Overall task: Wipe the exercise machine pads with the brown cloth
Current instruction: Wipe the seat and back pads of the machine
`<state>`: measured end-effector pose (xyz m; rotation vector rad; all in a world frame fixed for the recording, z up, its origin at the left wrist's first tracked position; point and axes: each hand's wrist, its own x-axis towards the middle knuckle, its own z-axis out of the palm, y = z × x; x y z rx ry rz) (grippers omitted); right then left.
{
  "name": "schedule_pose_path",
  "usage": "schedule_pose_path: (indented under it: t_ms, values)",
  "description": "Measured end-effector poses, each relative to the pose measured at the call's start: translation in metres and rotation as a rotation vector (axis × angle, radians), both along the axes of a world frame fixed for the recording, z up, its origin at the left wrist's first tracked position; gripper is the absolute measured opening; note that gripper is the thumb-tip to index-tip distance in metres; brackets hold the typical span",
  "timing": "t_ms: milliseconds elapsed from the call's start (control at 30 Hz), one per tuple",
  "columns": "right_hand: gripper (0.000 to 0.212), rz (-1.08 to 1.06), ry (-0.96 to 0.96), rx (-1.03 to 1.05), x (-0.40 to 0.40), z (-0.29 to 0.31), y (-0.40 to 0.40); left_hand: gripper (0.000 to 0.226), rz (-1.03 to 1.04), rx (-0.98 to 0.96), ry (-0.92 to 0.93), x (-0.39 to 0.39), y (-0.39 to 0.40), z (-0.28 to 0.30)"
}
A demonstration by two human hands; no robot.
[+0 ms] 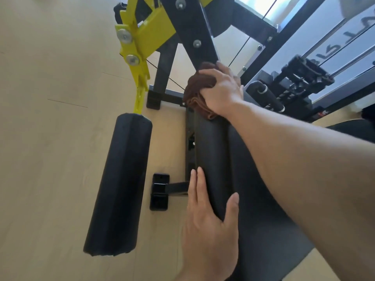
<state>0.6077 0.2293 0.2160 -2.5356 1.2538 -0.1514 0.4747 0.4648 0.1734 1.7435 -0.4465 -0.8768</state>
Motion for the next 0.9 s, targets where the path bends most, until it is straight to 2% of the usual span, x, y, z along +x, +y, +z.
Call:
schedule_pose_path:
  t_ms: [133,300,433,533,700,800,900]
  values:
    - [0.053,-0.063,-0.042,0.005,0.03,-0.001,-0.027,0.083,0.083,-0.012,0.005,-0.003,-0.004,-0.005]
    - [0.045,-0.085,-0.04,0.03,0.049,0.0,-0.045,0.082,0.085,0.006,0.024,0.0,-0.004,-0.005]
    - [0.04,-0.057,-0.017,0.032,0.049,0.003,-0.042,0.077,0.009,-0.001,0.017,0.006,0.001,-0.002]
    - [0.044,0.0,0.003,0.005,0.037,0.003,-0.03,0.077,-0.065,0.035,0.006,0.013,0.008,0.003]
    - [0.051,0.163,0.134,-0.08,-0.014,0.002,0.029,0.08,-0.279,0.093,-0.034,0.039,0.028,-0.004]
    - [0.042,0.228,0.181,-0.098,-0.052,0.004,0.082,0.069,-0.446,0.208,-0.185,0.051,0.082,-0.019]
    - [0.038,0.213,0.121,-0.061,-0.1,0.004,0.13,0.079,-0.393,0.308,-0.227,0.054,0.14,-0.024]
